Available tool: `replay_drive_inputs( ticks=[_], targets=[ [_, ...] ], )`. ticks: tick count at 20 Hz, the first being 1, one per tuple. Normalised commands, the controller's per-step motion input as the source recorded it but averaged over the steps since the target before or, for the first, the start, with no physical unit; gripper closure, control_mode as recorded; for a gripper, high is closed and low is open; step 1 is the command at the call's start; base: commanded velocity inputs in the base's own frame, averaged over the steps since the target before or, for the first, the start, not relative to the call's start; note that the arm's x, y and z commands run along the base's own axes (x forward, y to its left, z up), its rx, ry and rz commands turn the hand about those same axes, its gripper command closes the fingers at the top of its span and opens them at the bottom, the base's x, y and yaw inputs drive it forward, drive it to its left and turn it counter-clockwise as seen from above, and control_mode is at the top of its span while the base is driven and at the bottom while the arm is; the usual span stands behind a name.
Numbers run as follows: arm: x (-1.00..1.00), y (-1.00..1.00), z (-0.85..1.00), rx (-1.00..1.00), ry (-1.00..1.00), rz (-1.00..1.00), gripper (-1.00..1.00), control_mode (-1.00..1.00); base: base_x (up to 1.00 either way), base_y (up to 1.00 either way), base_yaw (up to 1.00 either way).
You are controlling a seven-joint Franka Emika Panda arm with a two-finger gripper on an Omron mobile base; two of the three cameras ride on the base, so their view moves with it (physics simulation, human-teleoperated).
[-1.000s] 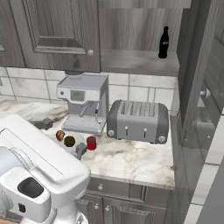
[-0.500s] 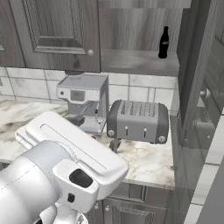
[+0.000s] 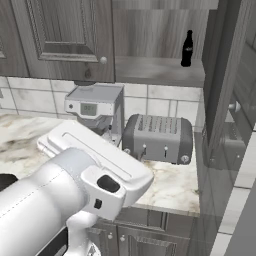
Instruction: Pick the avocado and bread from the counter and place them on the plate. Then pick the jam from the cabinet and place it next to the plate. Lastly close the cabinet door.
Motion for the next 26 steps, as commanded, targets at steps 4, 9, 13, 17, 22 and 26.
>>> replay_drive_inputs(
  ticks=[4, 9, 13, 17, 22, 26],
  targets=[
    [0.32, -0.37, 0.00, 0.04, -0.01, 0.00, -1.00, -1.00, 0.00, 0.00, 0.00],
    [0.07, -0.61, 0.00, 0.09, -0.02, 0.00, -1.00, -1.00, 0.00, 0.00, 0.00],
    [0.11, -0.54, 0.00, 0.08, -0.01, 0.00, -1.00, -1.00, 0.00, 0.00, 0.00],
    [0.26, -0.54, 0.00, 0.06, 0.00, 0.00, -1.00, -1.00, 0.00, 0.00, 0.00],
    [0.51, -0.47, -0.02, 0.05, -0.02, 0.00, -1.00, -1.00, 0.00, 0.00, 0.00],
    [0.62, -0.44, -0.08, 0.04, -0.04, 0.02, -1.00, -1.00, 0.00, 0.00, 0.00]
  ],
)
